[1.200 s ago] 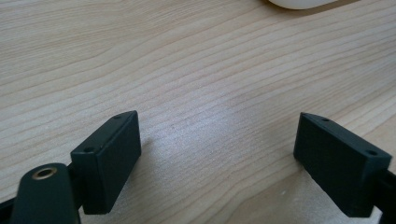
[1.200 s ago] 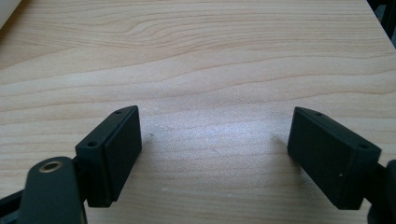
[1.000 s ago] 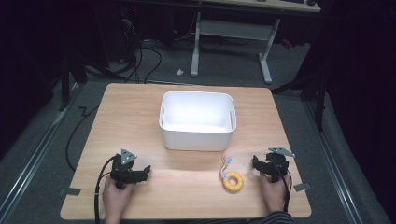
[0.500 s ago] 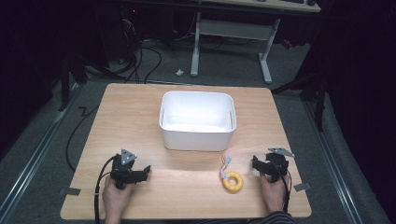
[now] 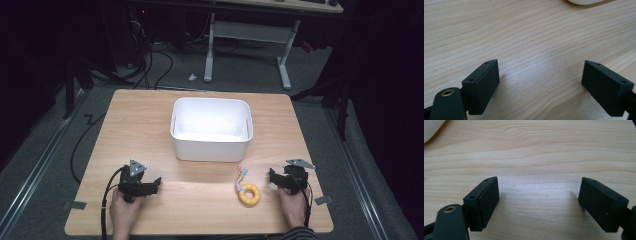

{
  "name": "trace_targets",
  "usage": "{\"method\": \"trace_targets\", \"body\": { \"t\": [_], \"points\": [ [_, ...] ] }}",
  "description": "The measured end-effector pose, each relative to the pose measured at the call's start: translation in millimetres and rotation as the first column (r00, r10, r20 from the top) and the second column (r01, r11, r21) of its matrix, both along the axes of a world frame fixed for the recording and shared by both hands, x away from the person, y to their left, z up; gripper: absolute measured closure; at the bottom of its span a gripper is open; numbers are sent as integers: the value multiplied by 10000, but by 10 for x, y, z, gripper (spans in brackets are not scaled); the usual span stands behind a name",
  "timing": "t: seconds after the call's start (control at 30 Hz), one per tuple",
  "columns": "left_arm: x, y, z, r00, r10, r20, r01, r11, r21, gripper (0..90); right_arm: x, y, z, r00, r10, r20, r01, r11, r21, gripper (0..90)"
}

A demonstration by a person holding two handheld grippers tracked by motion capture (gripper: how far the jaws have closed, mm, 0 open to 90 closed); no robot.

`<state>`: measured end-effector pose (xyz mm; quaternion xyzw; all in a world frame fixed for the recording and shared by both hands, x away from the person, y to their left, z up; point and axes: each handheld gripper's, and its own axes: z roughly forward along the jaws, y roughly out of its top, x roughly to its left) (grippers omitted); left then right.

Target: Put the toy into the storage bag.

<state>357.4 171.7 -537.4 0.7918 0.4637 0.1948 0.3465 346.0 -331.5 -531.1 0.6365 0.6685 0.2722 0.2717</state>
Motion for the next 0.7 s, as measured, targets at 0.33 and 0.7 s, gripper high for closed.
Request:
{"method": "trace_targets", "body": {
  "t": [0.33, 0.7],
  "points": [
    [0, 0, 0, 10000, -1, -1, 1, 10000, 3, 150, -13, -1, 15, 9998, 154, -112, -154, 9999, 9, 201],
    [0, 0, 0, 10000, 2, -1, -2, 10000, 0, 150, -14, 10, 84, 9979, 221, -616, -224, 9997, -52, 274]
  ]
}}
